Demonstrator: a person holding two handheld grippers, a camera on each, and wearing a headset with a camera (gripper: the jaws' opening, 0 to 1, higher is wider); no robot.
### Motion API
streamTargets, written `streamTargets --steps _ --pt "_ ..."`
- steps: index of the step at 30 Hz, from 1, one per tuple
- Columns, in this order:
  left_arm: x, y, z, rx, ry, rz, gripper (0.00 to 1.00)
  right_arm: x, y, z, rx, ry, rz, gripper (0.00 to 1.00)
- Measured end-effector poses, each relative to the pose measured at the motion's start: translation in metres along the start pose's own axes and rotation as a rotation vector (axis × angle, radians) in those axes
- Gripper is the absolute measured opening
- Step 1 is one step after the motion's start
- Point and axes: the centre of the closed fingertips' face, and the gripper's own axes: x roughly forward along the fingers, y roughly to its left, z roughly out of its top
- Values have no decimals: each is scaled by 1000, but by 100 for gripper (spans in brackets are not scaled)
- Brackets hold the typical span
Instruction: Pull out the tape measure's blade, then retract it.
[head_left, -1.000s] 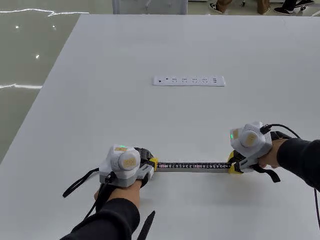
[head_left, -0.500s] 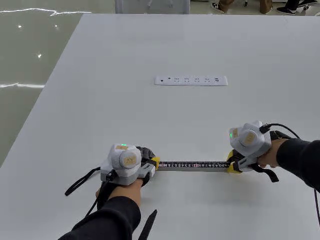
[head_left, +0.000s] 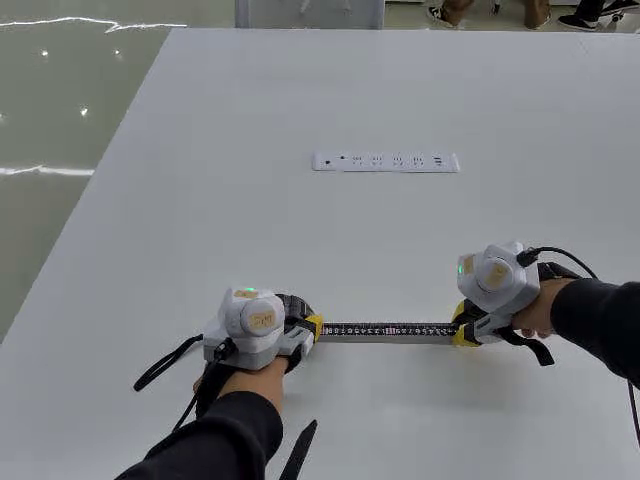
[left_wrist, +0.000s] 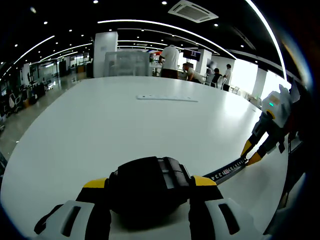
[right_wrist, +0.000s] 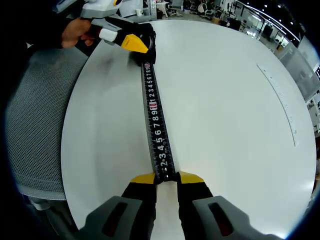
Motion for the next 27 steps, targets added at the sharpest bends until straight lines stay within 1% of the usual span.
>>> streamTargets --steps 12,27 --pt "0 0 0 -2 6 -4 59 5 2 13 -3 -8 3 11" --pt "0 0 -1 -6 23 -21 59 8 6 21 -14 -10 7 11"
